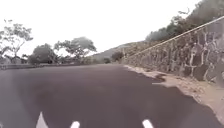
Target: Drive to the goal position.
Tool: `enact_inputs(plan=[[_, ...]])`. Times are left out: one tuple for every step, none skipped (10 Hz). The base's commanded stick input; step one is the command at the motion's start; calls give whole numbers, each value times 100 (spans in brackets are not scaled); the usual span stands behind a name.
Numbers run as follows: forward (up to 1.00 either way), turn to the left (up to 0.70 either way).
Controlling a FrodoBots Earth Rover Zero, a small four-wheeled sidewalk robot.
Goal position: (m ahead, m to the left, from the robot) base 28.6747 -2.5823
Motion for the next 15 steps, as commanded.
enact_inputs(plan=[[50,0],[50,0],[50,0],[50,-7],[50,-50],[50,-50],[50,-49],[50,-45],[50,-34],[50,0],[50,0],[50,0],[50,0],[50,0],[50,0]])
